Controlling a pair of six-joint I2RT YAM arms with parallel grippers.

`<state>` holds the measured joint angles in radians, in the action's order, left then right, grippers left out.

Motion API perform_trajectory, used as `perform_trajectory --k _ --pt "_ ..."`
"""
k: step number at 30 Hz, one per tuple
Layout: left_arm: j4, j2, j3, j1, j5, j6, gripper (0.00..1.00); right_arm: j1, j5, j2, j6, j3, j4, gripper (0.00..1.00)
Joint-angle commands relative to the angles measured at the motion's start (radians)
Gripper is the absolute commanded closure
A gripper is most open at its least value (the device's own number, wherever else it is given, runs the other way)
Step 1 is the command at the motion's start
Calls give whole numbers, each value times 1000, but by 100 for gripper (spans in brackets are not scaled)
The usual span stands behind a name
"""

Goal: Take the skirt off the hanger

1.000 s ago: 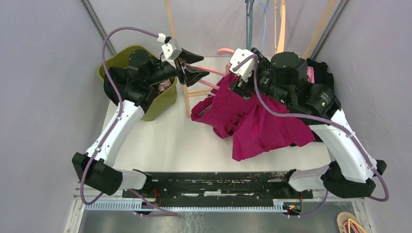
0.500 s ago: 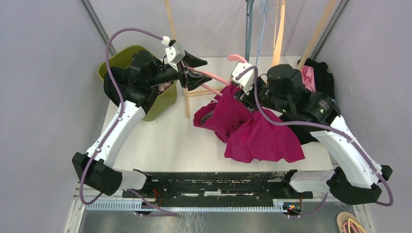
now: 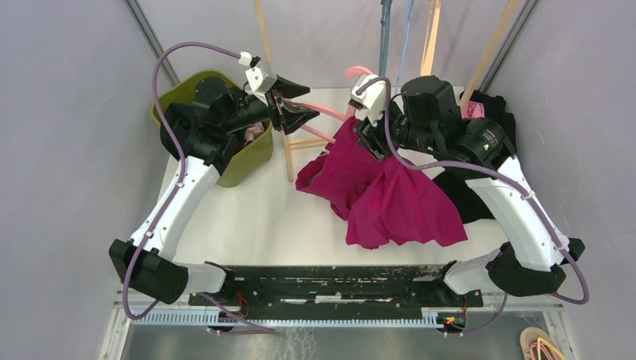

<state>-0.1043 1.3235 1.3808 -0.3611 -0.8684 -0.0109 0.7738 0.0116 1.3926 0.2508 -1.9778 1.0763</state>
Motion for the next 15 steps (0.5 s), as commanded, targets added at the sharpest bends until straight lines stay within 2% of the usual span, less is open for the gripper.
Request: perform_trajectory --k 1,4,15 --pt "-35 -72 21 -18 31 3 97 -26 52 43 -96 -117 -132 99" --pt "-46 -84 -11 -19 58 -2 97 -27 29 55 -92 -156 -149 99" --pt "-58 -65 13 -19 120 -18 97 -26 75 0 -89 -47 -228 99"
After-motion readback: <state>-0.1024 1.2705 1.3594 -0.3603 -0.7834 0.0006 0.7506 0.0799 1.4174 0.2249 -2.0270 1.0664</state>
